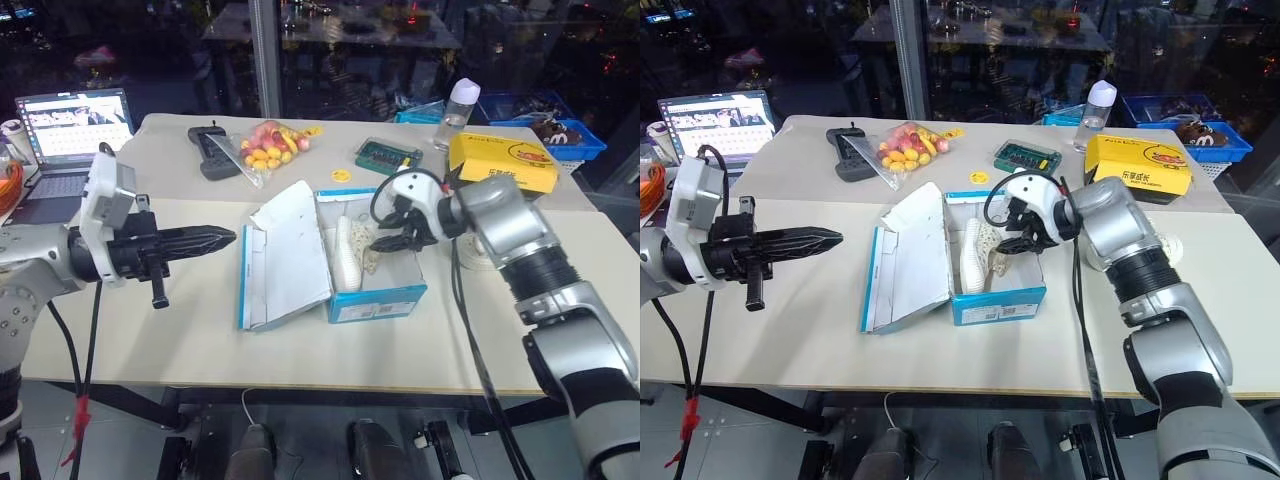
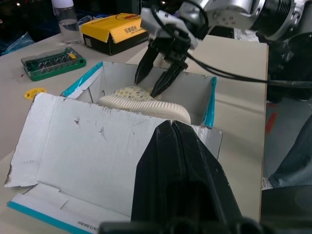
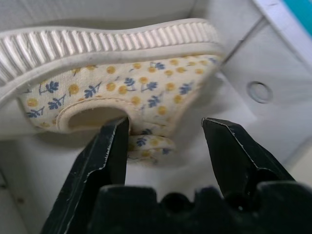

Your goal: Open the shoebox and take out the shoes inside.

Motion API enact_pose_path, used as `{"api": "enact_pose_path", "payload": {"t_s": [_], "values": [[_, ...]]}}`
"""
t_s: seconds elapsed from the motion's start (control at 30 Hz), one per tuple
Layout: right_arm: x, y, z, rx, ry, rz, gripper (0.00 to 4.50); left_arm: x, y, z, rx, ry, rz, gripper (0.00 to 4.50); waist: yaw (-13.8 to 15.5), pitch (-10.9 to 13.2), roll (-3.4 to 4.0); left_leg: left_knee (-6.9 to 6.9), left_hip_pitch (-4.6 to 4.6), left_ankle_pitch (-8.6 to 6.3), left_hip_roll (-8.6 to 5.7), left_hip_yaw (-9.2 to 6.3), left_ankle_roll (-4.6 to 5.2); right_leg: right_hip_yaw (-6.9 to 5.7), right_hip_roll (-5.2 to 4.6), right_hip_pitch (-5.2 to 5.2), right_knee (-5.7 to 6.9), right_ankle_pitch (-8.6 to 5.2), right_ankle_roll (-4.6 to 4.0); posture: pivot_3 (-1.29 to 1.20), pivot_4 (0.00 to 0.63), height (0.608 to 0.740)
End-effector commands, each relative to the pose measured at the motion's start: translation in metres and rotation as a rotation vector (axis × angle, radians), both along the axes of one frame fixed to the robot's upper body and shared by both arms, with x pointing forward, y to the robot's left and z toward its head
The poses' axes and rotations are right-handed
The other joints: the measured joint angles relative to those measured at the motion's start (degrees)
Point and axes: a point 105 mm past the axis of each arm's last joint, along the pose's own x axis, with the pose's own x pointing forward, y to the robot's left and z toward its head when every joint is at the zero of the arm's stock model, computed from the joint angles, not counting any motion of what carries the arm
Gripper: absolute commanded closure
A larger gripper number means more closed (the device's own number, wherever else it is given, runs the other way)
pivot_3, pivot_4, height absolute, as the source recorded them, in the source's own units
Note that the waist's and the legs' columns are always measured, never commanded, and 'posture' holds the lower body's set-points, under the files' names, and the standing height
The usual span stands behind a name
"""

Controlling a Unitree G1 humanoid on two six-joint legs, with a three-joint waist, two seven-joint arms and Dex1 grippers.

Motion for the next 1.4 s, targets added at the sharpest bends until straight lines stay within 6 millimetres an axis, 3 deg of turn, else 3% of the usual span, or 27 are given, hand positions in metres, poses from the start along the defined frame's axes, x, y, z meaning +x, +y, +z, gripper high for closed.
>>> {"api": "enact_pose_path", "payload": {"t_s": [0.03,0.23,0.6,0.73,0.9,0.93,1.2,1.4], "values": [[-0.004,0.009,-0.007,-0.068,0.001,0.051,1.58,-0.001,-0.002,0.008,0.005,-0.035,-0.005,4.50,-0.30,0.00,0.00,0.00,0.01,0.00,0.01,0.00,0.00,0.00,0.01,0.00,0.00,0.00,0.00,0.00,0.150,0.664],[0.002,0.025,-0.036,-0.102,0.054,0.060,1.58,0.000,-0.005,0.008,0.002,-0.036,-0.009,4.50,-0.58,-0.02,-0.03,0.00,0.04,0.00,0.00,0.00,0.00,0.00,0.01,-0.01,0.07,0.02,-0.01,0.00,0.150,0.664],[0.019,0.023,-0.036,-0.104,-0.009,-0.003,1.58,-0.001,-0.007,0.009,0.003,-0.041,0.002,4.50,-1.89,-0.30,-0.49,-0.06,0.83,-0.05,0.01,-0.01,-0.08,0.00,0.01,0.59,0.08,0.02,-0.05,0.00,0.150,0.664],[0.021,0.024,-0.034,-0.101,-0.028,-0.005,2.52,-0.001,-0.007,0.009,0.003,-0.045,0.003,4.50,-1.82,-0.30,-0.49,-0.10,1.06,-0.17,0.01,-0.01,-0.28,0.00,0.00,0.84,0.05,0.00,-0.08,0.00,0.150,0.664],[0.020,0.029,-0.029,-0.094,-0.050,0.007,4.27,-0.002,-0.008,0.011,0.004,-0.049,-0.001,4.50,-1.84,-0.30,-0.48,-0.12,1.05,-0.14,0.01,-0.01,-0.23,0.00,0.00,0.84,0.03,0.00,-0.08,0.00,0.150,0.664],[0.019,0.031,-0.028,-0.092,-0.056,0.015,4.45,-0.002,-0.008,0.011,0.005,-0.050,-0.002,4.50,-1.83,-0.29,-0.47,-0.14,1.05,-0.13,0.01,-0.01,-0.22,0.00,0.00,0.84,0.03,0.00,-0.08,0.00,0.150,0.664],[0.016,0.044,-0.004,0.016,-0.088,0.005,4.45,0.000,-0.008,0.012,0.004,-0.056,0.000,4.50,-1.74,-0.24,-0.41,-0.19,0.90,-0.11,0.01,-0.01,-0.18,0.00,0.01,0.64,0.03,-0.01,-0.09,0.00,0.150,0.664],[0.005,0.046,0.049,0.198,-0.120,0.018,4.45,0.000,-0.007,0.012,0.007,-0.058,0.002,4.50,-1.51,-0.03,-0.37,-0.19,0.77,-0.06,0.00,0.00,-0.09,0.00,0.00,0.52,0.03,-0.01,-0.09,0.00,0.150,0.664]]}}
